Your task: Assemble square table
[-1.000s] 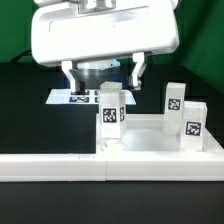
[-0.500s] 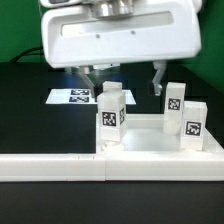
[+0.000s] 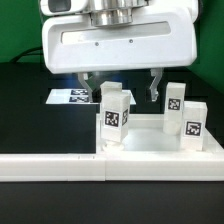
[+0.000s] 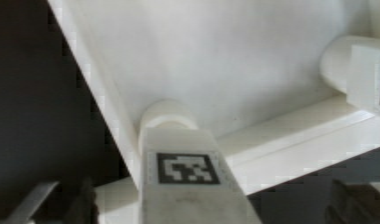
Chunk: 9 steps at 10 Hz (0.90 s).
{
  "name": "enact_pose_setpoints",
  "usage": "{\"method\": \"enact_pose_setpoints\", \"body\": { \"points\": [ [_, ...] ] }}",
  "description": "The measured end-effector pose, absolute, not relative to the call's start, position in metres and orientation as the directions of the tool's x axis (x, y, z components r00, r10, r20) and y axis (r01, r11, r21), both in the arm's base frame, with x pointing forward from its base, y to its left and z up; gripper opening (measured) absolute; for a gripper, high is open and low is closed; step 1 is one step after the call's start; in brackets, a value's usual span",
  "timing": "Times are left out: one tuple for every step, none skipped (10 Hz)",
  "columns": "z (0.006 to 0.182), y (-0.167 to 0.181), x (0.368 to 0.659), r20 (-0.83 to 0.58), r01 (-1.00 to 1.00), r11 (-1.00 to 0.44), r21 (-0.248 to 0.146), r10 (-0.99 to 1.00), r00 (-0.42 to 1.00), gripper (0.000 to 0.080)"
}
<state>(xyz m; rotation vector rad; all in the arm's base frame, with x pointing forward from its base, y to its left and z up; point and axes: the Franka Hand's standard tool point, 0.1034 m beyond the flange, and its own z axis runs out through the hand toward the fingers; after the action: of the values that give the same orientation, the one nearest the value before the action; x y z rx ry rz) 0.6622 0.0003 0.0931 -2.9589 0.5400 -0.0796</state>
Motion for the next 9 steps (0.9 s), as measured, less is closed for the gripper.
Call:
{"method": "enact_pose_setpoints", "body": {
  "points": [
    [0.0954, -0.0043, 0.6692, 0.043, -0.354, -0.924, -0.145, -0.364, 0.931, 0.0649],
    [0.0962, -0.0043, 0.6708, 0.051, -0.36, -0.921, -0.146, -0.371, 0.927, 0.0649],
    [0.0953, -0.0038, 0.6704, 0.048, -0.366, -0.919, -0.146, -0.377, 0.925, 0.0649],
    [0.0953, -0.0038, 0.6703, 0.045, -0.386, -0.911, -0.147, -0.396, 0.917, 0.056],
    [0.0951, -0.0033, 0.6703, 0.035, -0.445, -0.883, -0.15, -0.455, 0.89, 0.0376],
    [0.0953, -0.0044, 0.6704, 0.027, -0.5, -0.853, -0.151, -0.509, 0.861, 0.0303],
    [0.0951, -0.0055, 0.6703, 0.017, -0.553, -0.819, -0.152, -0.561, 0.827, 0.0303],
    [0.095, -0.006, 0.6702, 0.003, -0.632, -0.76, -0.152, -0.64, 0.768, 0.0303],
    [0.0949, -0.0064, 0.6701, -0.001, -0.65, -0.745, -0.152, -0.657, 0.754, 0.0303]
  ]
}}
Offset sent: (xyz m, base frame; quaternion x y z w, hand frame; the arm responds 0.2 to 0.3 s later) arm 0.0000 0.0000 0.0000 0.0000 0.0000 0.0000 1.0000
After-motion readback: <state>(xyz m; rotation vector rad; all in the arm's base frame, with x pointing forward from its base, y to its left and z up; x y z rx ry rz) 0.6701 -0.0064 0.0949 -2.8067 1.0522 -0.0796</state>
